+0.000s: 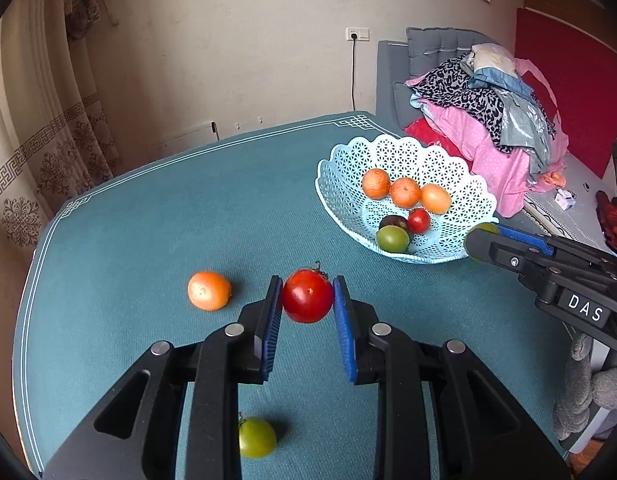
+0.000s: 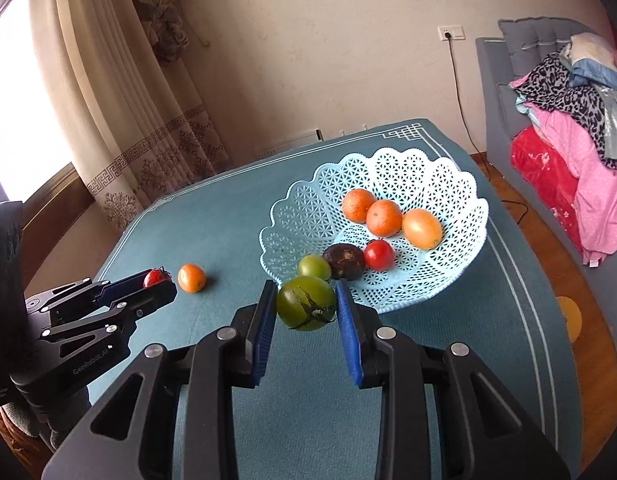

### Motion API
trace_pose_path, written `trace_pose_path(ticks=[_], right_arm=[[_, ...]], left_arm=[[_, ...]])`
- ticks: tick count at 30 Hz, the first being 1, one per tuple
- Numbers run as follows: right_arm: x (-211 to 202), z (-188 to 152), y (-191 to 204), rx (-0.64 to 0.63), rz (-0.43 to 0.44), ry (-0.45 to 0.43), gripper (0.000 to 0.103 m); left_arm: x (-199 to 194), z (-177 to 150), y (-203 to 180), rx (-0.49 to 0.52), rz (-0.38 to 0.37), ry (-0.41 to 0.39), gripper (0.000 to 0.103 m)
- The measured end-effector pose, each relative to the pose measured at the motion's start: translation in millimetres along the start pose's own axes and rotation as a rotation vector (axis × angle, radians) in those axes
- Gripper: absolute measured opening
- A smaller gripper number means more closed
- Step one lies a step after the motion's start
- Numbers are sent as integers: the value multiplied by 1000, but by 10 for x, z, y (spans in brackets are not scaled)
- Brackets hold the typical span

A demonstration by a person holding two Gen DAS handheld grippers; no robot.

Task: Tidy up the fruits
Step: 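Carry both tomatoes over the basket and open both grippers to release them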

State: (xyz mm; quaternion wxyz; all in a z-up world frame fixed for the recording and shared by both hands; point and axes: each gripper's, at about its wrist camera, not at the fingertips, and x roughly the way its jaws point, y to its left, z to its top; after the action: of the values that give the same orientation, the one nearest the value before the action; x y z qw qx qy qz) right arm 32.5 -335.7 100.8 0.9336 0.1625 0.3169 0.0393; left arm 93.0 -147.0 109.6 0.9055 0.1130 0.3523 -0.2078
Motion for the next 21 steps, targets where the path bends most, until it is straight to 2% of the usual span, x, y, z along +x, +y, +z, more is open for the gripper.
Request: trace_pose_path(ticks=[12, 21], right_arm=[[141, 111, -353, 51, -55, -6, 30], [208, 142, -471, 57, -81, -9, 30]], left_arm=[[236, 320, -262, 50, -44, -3, 26], [485, 528, -454, 97, -57, 10, 26]])
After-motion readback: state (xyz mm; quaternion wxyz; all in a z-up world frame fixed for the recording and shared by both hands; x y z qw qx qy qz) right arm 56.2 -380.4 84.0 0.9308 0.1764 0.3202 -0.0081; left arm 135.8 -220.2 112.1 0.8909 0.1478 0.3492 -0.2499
